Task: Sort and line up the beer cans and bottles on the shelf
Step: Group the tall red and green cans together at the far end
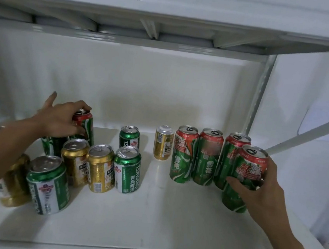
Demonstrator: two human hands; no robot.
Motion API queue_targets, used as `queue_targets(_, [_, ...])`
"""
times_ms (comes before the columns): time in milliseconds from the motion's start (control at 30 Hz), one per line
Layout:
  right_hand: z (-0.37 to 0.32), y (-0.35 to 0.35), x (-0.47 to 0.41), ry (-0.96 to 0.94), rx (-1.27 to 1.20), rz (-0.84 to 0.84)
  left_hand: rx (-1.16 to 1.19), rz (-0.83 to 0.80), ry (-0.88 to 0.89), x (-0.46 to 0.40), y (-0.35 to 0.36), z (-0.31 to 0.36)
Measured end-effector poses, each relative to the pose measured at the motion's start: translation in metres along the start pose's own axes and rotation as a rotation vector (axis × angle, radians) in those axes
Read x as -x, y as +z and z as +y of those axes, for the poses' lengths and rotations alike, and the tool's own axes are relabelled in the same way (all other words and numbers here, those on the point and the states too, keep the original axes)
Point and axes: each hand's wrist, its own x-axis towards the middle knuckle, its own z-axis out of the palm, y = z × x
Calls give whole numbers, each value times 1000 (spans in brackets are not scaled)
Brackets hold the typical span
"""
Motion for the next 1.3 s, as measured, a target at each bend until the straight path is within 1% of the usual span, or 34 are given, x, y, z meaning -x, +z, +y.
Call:
queue_targets(167, [4, 8, 8, 45, -65, 46, 116, 34, -9, 6, -10, 4])
queue_targets(233, [6, 9, 13, 66, -94, 46, 173, 73, -11, 9, -23, 10])
queue_targets(300, [7, 9, 17, 86, -120, 38, 233, 150, 7, 14, -45, 21])
queue_targets(433, [13, 14, 22, 95, -101, 39, 436, 337, 76, 26, -97, 57])
queue_targets(500, [15, 16, 22, 120, -95, 8, 577, 439, 134, 32, -114, 79])
queue_targets(567, [15, 17, 21, 140, -98, -27, 736, 494, 204, 41, -124, 104])
queue_targets(633, [17, 17, 20, 150, -105, -33, 827, 486, 238, 54, -124, 134])
queue_targets(700, [17, 18, 19, 140, -107, -32, 901, 440, 267, 69, -114, 161])
queue_targets(800, [19, 19, 20, 122, -108, -37, 1019, 284, 285, 86, -77, 196])
queue_targets(867, [22, 20, 19, 108, -119, -41, 1037, 180, 273, 96, -47, 218])
queue_targets(933, [26, 20, 19, 102, -140, -47, 1022, 133, 278, 104, -22, 236])
queue_targets(1100, [36, 22, 18, 92, -163, -29, 889, 169, 260, 108, 18, 260])
queue_targets(1300, [41, 21, 16, 122, -166, -16, 849, 233, 241, 103, 40, 267])
